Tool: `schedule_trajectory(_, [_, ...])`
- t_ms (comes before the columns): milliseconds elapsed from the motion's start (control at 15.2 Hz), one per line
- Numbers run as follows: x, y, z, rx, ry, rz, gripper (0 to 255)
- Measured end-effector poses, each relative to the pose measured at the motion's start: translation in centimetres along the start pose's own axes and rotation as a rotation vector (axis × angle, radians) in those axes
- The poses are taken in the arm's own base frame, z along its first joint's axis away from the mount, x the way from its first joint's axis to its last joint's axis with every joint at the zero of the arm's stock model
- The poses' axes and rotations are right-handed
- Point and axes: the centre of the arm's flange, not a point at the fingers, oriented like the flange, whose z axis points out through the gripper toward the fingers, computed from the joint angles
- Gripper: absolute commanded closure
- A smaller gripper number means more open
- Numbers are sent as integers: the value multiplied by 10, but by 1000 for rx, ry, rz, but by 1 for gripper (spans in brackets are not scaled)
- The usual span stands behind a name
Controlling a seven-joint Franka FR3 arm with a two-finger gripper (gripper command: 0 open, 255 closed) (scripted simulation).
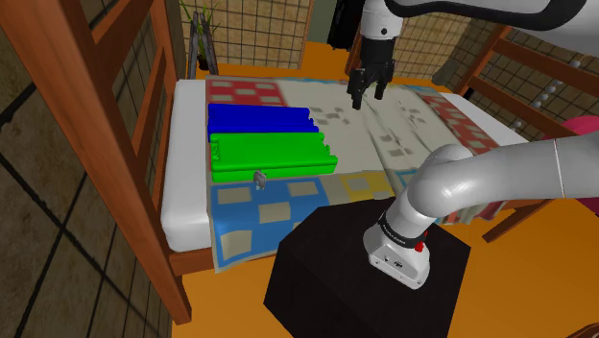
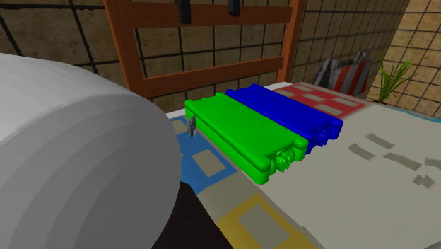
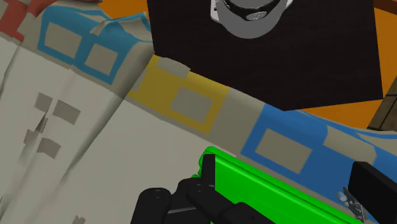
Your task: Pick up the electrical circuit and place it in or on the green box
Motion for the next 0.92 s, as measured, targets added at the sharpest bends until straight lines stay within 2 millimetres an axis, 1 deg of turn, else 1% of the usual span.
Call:
schedule_trajectory(66, [0, 0, 0, 0, 0, 0, 0])
schedule_trajectory(132, [2, -3, 4, 5, 4, 1, 0])
schedule_trajectory(264, [8, -9, 20, 22, 21, 4, 0])
schedule_trajectory(330, [12, -17, 32, 32, 30, 5, 0])
schedule_trajectory(462, [18, -24, 49, 53, 52, 9, 0])
schedule_trajectory(660, [30, -43, 80, 85, 83, 15, 0])
schedule_trajectory(924, [48, -65, 114, 129, 127, 23, 0])
